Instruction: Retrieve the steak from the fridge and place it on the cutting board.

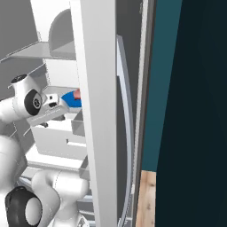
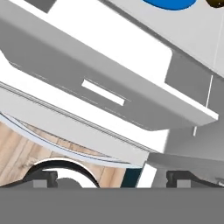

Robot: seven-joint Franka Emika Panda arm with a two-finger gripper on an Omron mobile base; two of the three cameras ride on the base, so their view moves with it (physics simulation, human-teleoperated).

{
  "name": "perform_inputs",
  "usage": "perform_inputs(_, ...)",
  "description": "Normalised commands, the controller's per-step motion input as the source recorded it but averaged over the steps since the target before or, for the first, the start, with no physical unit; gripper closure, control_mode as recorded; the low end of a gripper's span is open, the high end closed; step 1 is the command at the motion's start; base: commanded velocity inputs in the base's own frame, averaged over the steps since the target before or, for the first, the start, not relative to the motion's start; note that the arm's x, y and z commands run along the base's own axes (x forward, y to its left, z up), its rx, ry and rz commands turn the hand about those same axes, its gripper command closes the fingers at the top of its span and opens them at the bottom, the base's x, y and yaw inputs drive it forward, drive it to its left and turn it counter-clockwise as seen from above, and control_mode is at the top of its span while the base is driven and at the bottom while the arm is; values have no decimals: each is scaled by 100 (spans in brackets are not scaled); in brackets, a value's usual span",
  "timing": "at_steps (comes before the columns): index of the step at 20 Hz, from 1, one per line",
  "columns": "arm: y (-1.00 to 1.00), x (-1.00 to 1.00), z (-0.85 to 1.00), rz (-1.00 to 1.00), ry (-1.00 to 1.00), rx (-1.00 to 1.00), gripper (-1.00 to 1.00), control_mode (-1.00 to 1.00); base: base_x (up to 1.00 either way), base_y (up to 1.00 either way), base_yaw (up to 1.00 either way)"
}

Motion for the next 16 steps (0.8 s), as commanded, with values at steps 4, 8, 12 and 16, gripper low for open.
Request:
perform_inputs(4, 16, 0, 0, 12, -17, -17, -100, -100, 0, 0, 0)
perform_inputs(8, 17, 3, 0, 13, -19, -11, -100, -100, 0, 0, 0)
perform_inputs(12, 10, 20, 5, 12, -4, -4, -100, -100, 0, 0, 0)
perform_inputs(16, 10, 53, 9, 6, -1, -1, -100, -100, 0, 0, 0)
